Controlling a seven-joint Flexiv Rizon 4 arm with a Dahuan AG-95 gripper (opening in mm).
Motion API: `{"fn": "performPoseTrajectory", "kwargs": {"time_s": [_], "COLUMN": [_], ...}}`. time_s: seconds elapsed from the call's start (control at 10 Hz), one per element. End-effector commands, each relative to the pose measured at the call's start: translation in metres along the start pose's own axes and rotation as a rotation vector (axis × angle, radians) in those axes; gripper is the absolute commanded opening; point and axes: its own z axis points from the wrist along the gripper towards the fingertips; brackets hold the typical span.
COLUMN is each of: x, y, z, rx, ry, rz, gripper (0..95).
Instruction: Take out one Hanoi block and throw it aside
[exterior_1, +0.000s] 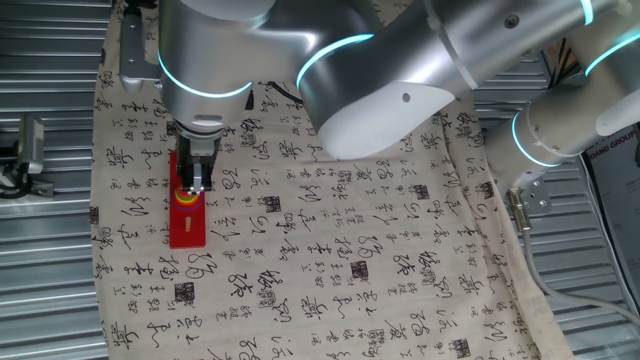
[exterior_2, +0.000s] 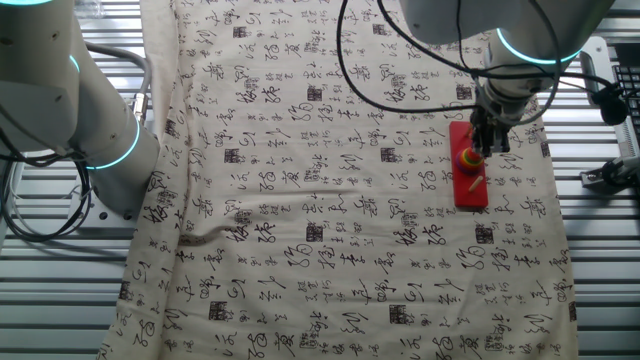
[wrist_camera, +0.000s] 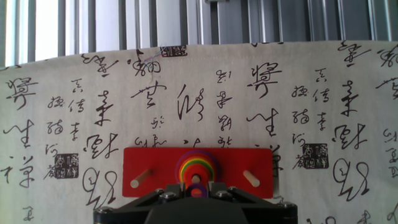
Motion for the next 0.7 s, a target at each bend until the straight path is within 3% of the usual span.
{"fn": "performPoseTrajectory", "kwargs": {"time_s": [0.1, 0.7], "x": [0.004, 0.024], "y": [0.001, -0.003], "z": [0.000, -0.001], "rx": [0.002, 0.004], "ry": [0.001, -0.006], "rz": [0.006, 0.004], "gripper": [0.0, 0.0]}}
